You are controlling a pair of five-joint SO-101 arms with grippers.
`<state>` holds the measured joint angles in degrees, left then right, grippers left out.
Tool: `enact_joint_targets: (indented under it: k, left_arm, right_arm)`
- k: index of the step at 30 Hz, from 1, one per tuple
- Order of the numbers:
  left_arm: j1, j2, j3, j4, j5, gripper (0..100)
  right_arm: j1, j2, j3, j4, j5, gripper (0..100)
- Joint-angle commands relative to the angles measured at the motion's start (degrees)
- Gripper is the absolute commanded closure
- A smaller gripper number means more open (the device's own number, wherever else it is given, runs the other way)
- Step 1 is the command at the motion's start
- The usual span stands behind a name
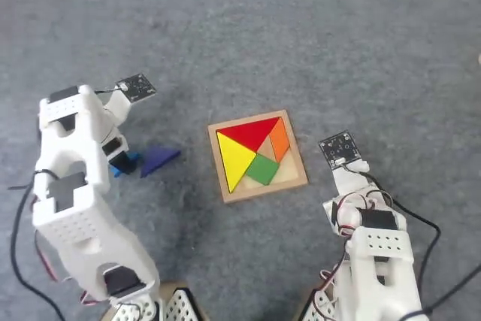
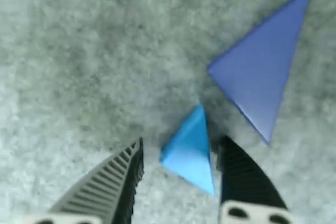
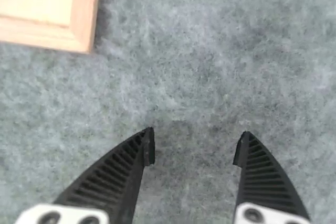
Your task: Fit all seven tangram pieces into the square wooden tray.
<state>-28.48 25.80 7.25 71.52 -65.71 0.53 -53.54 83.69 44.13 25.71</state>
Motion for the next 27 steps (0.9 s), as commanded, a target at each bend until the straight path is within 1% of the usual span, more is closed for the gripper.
enact_joint_targets:
  k: [1,6,10,13,16,19,21,23,25,27]
  left_arm:
    - [-1.67,0.18,1.63,-0.18,-0.7,81]
    - [-1.67,0.18,3.21,-0.26,-0.7,86]
    - [-1.67,0.18,3.56,-0.09,-0.53,87]
    - [-1.58,-0.44,3.03,-0.35,2.55,87]
    - [-1.49,-0.44,0.92,0.0,3.69,87]
    - [-1.76,-0.44,-1.98,0.09,7.03,87]
    - [-1.76,-0.79,-3.91,1.85,8.0,87]
    - [-1.67,-2.55,-5.23,5.63,8.18,88]
    - [-1.49,-5.63,-5.93,8.7,8.26,89]
    - [-1.32,-9.85,-5.76,10.37,9.85,89]
  right_arm:
    - [-0.22,-1.54,-0.53,-0.92,-0.53,74.5]
    - [-0.22,-1.54,-0.53,-0.92,-0.53,74.5]
    - [-0.22,-1.54,-0.53,-0.92,-0.53,74.5]
    - [-0.22,-1.54,-0.53,-0.92,-0.53,74.5]
    - [-0.22,-1.54,-0.53,-0.92,-0.53,74.5]
    - [-0.22,-1.54,-0.53,-0.92,-0.53,74.5]
    - [-0.22,-1.54,-0.53,-0.92,-0.53,74.5]
    - [-0.22,-1.54,-0.53,-0.92,-0.53,74.5]
    - [-0.22,-1.54,-0.53,-0.92,-0.53,74.5]
    - [-0.22,-1.54,-0.53,-0.92,-0.53,74.5]
